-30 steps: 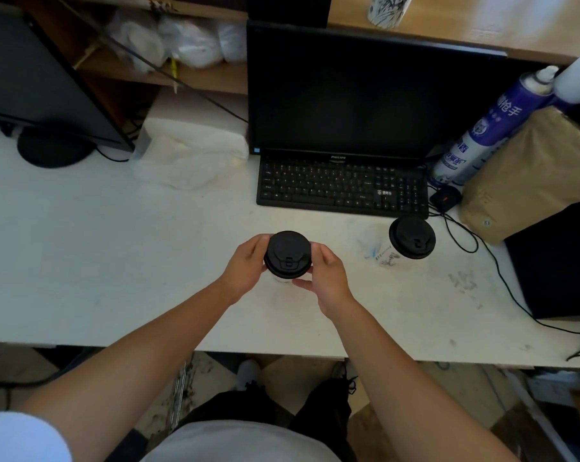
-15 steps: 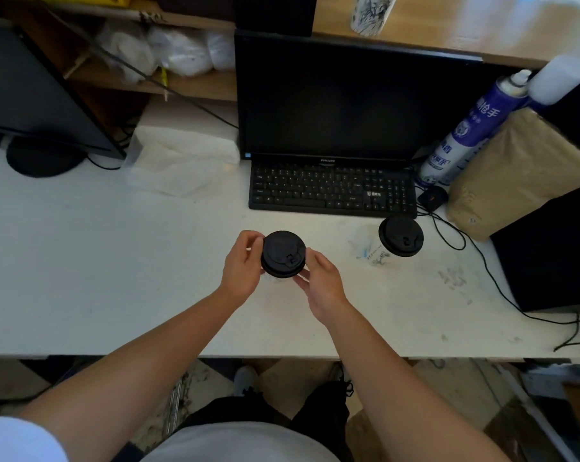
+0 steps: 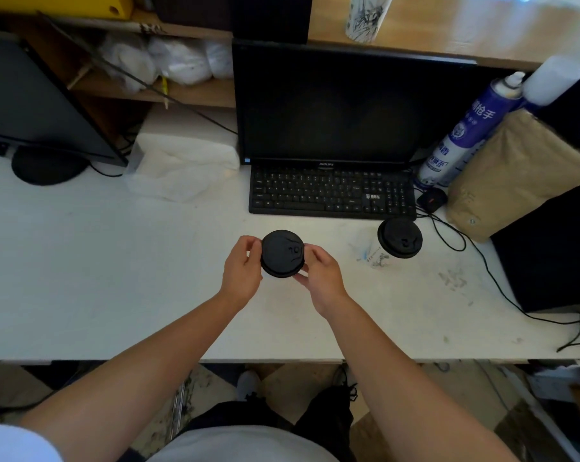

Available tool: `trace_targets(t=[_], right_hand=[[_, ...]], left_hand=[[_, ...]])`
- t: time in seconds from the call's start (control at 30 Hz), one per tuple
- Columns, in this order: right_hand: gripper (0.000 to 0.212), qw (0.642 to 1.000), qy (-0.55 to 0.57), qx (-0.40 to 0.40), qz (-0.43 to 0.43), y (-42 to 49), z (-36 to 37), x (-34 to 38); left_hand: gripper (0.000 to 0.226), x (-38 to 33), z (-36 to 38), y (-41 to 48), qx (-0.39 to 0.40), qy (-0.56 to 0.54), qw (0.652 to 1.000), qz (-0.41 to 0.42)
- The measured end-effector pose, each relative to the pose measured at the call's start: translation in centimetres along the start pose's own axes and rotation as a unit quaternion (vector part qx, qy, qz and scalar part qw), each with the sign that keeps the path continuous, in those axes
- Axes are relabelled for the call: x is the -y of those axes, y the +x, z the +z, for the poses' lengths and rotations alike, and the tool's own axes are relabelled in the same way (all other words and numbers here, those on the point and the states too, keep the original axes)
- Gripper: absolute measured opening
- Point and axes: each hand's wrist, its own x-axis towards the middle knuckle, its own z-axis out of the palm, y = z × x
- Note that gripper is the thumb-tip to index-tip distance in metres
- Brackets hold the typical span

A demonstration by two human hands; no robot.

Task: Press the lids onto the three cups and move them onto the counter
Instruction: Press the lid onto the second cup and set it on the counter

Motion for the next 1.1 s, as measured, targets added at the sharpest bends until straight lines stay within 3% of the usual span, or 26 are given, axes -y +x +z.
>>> trace_targets(t=[0.13,0.3,0.43,0.6,0.7,0.8,0.9,1.1], right_hand=[[0.034,1.000,-0.003,-0.001,0.026,-0.3,0.3,0.0],[0.032,1.000,0.001,0.001,0.026,0.1,0.4,1.2],[0.027,0.999,0.019,0.030,0.015,0.0,0.1,1.4],[0.029,0.999,0.003,0.017,0.027,-0.1,0.5,1.0],[0.033,0.998,0.027,0.024,0.061,-0.1,0.6,1.0],[0.029,0.997,0.029,0.039,0.063,0.0,0.3,1.2],[0.029,0.997,0.016,0.064,0.050,-0.3,0.2,1.6],[0.032,0.991,0.003,0.130,-0.014,-1.2,-0.2,3.0]], left_hand=[[0.033,-0.1,0.5,-0.1,0.003,0.004,0.999,-0.048],[0.019,-0.1,0.7,-0.3,0.022,-0.031,0.998,-0.045],[0.019,-0.5,0.0,-0.2,0.060,-0.097,0.988,-0.107],[0.047,-0.3,0.4,-1.2,0.076,-0.050,0.991,-0.100],[0.060,-0.1,0.8,-1.6,0.087,-0.102,0.979,-0.153],[0.056,0.0,0.7,-1.5,0.078,-0.130,0.969,-0.195],[0.038,-0.1,0.0,-1.2,0.064,-0.111,0.982,-0.139],[0.038,-1.9,-1.3,-0.3,0.055,-0.041,0.998,0.013]])
